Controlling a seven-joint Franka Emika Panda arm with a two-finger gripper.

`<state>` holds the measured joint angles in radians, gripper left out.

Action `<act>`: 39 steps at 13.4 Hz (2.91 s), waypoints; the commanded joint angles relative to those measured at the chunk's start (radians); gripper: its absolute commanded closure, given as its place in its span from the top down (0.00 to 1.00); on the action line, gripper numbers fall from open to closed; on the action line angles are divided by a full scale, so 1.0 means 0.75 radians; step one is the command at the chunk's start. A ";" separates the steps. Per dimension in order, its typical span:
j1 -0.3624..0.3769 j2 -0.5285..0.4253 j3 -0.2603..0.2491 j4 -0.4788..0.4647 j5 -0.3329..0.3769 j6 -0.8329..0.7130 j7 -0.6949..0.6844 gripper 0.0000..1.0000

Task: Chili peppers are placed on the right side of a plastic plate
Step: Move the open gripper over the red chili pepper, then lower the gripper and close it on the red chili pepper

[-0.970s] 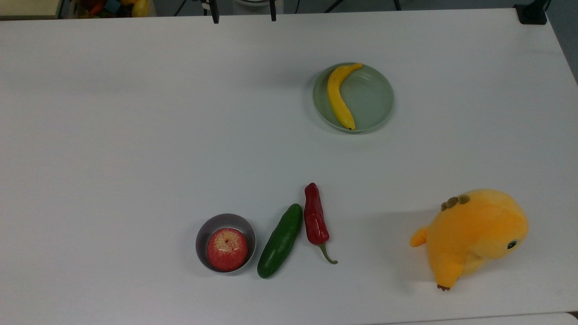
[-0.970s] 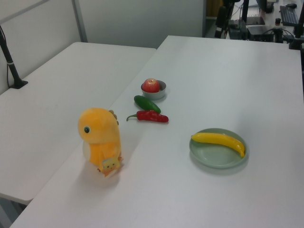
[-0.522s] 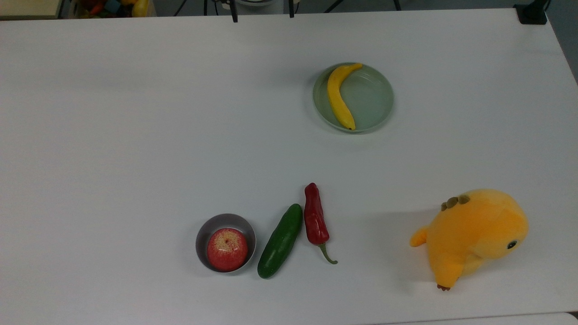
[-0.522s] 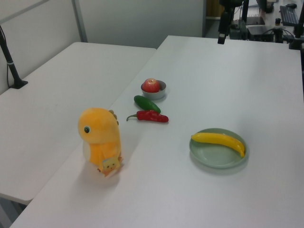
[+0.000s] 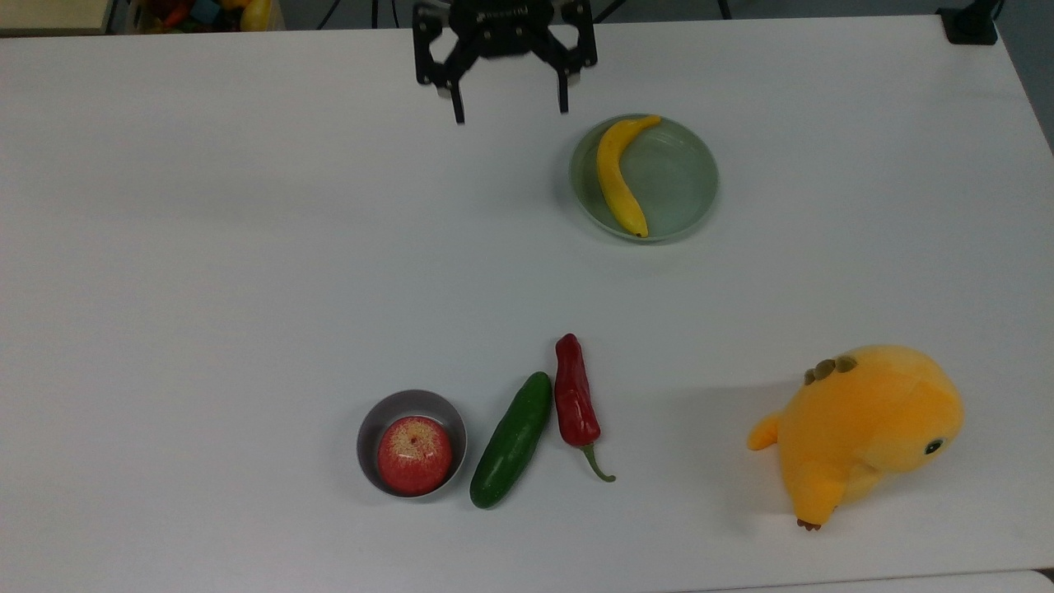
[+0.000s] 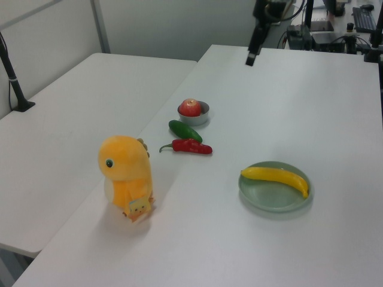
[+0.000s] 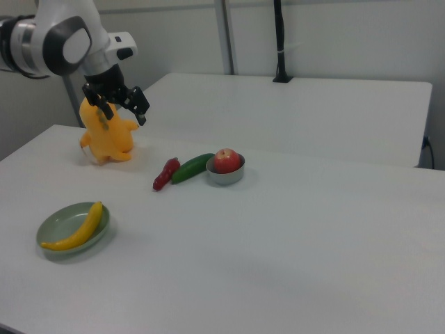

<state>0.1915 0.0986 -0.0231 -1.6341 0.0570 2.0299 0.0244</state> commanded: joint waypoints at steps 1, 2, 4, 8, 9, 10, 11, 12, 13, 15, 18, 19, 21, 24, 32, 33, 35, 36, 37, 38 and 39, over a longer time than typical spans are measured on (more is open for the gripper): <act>0.045 0.116 -0.004 0.025 -0.011 0.218 0.076 1.00; 0.047 0.161 -0.004 0.025 -0.011 0.281 0.092 1.00; 0.064 0.230 -0.004 0.027 -0.013 0.365 0.161 1.00; 0.098 0.377 -0.004 0.054 -0.070 0.547 0.292 1.00; 0.111 0.402 -0.004 0.052 -0.096 0.598 0.329 1.00; 0.123 0.441 -0.004 0.052 -0.141 0.657 0.396 1.00; 0.129 0.472 -0.004 0.052 -0.188 0.690 0.452 1.00; 0.131 0.502 -0.004 0.048 -0.223 0.725 0.479 1.00; 0.133 0.527 -0.004 0.048 -0.241 0.752 0.485 1.00; 0.146 0.570 -0.004 0.050 -0.270 0.789 0.485 1.00; 0.146 0.629 -0.004 0.052 -0.303 0.850 0.501 1.00; 0.146 0.650 -0.004 0.050 -0.333 0.879 0.511 1.00; 0.144 0.660 -0.004 0.050 -0.348 0.895 0.536 1.00; 0.144 0.693 -0.004 0.050 -0.372 0.901 0.542 1.00; 0.131 0.738 -0.004 0.043 -0.466 0.932 0.542 0.61; 0.131 0.738 -0.004 0.043 -0.465 0.932 0.544 0.49; 0.131 0.738 -0.004 0.041 -0.465 0.930 0.544 0.21; 0.133 0.736 -0.004 0.041 -0.465 0.930 0.542 0.12; 0.131 0.734 -0.004 0.041 -0.467 0.930 0.542 0.09; 0.131 0.732 -0.004 0.039 -0.469 0.928 0.540 0.06; 0.131 0.726 -0.004 0.031 -0.471 0.928 0.538 0.06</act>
<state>0.2894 0.6450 -0.0226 -1.6040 -0.2641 2.7019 0.4044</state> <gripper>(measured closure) 0.692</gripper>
